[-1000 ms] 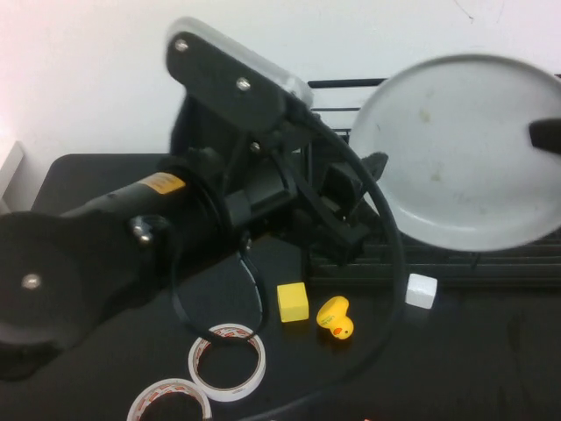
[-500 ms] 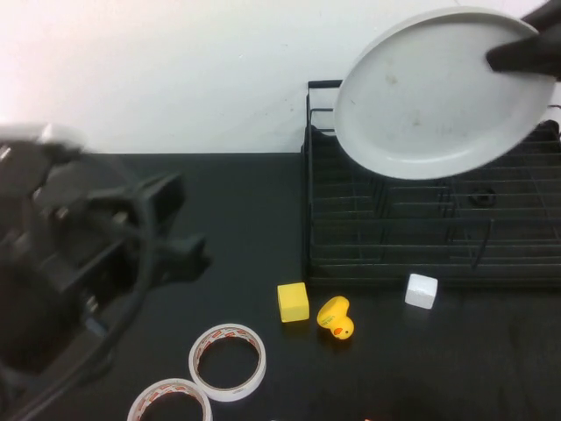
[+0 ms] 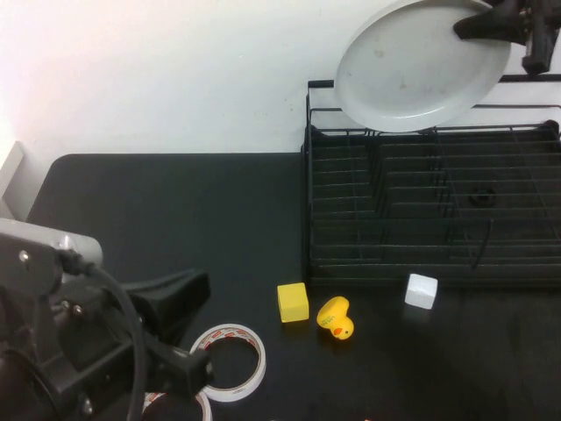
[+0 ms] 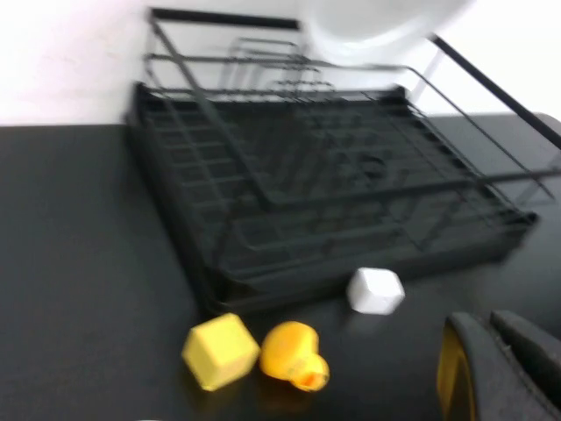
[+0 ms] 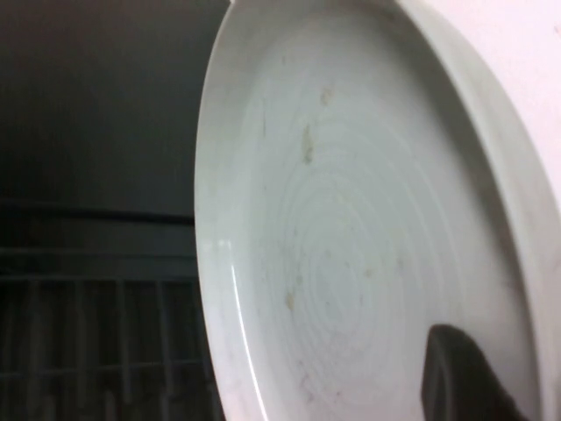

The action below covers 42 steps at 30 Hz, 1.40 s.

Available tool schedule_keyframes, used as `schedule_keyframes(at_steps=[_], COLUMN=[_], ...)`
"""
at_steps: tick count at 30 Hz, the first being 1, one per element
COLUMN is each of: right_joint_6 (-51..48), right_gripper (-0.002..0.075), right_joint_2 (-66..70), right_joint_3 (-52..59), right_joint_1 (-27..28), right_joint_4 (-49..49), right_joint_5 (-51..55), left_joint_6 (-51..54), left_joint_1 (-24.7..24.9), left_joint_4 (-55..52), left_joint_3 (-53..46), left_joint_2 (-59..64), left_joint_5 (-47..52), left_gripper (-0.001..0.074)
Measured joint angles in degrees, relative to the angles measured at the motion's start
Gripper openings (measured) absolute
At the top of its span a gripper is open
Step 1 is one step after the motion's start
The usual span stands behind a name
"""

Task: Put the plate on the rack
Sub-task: Place the plate on the rack

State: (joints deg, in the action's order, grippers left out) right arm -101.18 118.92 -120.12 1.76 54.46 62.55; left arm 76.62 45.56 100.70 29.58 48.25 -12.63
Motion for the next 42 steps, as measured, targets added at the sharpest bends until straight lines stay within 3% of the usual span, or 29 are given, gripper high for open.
schedule_keyframes(at_steps=[10, 42], right_joint_6=[0.0, 0.0], right_gripper=[0.0117, 0.0117], right_joint_2=[9.4, 12.0], right_joint_3=[-3.9, -4.1], right_joint_1=[0.0, 0.0], right_joint_4=[-0.1, 1.5], right_joint_5=[-4.1, -11.2], left_joint_6=[0.0, 0.2], left_joint_1=[0.0, 0.0], left_joint_4=[-0.3, -0.5], left_joint_3=[-0.9, -0.9], left_joint_2=[0.0, 0.0], left_joint_5=[6.0, 6.6], left_gripper=[-0.0001, -0.0001])
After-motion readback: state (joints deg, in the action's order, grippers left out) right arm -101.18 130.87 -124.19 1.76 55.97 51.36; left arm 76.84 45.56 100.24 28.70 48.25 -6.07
